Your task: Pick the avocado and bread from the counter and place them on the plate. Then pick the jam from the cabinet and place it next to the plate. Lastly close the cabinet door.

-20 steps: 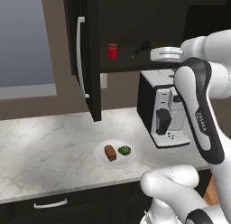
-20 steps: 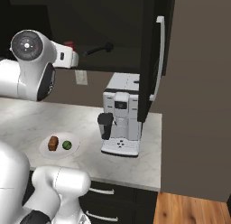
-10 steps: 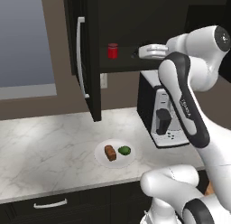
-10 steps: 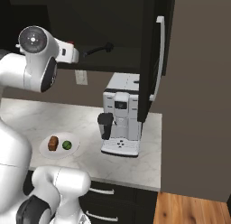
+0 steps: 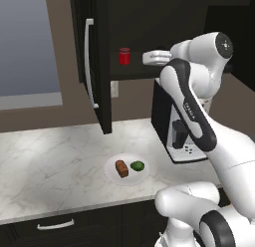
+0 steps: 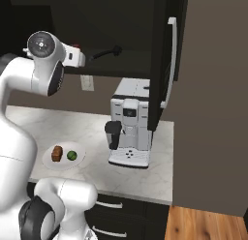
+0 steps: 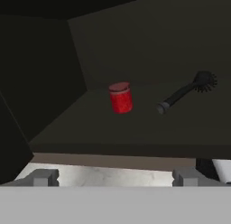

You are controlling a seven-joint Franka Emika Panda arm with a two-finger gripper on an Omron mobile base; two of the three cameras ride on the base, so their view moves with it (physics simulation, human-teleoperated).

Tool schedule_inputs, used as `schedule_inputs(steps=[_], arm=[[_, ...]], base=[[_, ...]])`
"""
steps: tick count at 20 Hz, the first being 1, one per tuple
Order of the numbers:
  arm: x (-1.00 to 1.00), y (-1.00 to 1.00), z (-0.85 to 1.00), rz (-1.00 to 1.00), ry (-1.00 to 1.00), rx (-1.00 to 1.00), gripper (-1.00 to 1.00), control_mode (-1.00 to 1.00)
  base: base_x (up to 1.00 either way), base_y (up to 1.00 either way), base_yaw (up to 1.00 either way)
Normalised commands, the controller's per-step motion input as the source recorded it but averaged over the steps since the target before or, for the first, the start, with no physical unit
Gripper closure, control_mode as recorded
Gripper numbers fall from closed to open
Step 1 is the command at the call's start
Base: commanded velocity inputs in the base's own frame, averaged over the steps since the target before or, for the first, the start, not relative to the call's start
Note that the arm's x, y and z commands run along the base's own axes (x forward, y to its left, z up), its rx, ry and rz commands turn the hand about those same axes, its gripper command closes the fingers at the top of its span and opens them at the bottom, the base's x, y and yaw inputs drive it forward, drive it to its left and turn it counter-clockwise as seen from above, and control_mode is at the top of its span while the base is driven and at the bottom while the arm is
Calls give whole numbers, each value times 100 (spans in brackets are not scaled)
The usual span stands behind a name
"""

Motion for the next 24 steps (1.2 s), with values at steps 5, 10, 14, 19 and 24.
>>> schedule_inputs(steps=[5,10,14,19,24], arm=[[40,24,-4,-1,1,0,-100,-100],[31,12,-12,0,0,0,-100,-100],[34,1,-4,-2,0,0,-100,-100],[40,0,0,-3,7,0,-100,-100],[34,9,0,-4,6,0,-100,-100]], base=[[0,0,0],[0,0,0],[0,0,0],[0,0,0],[0,0,0]])
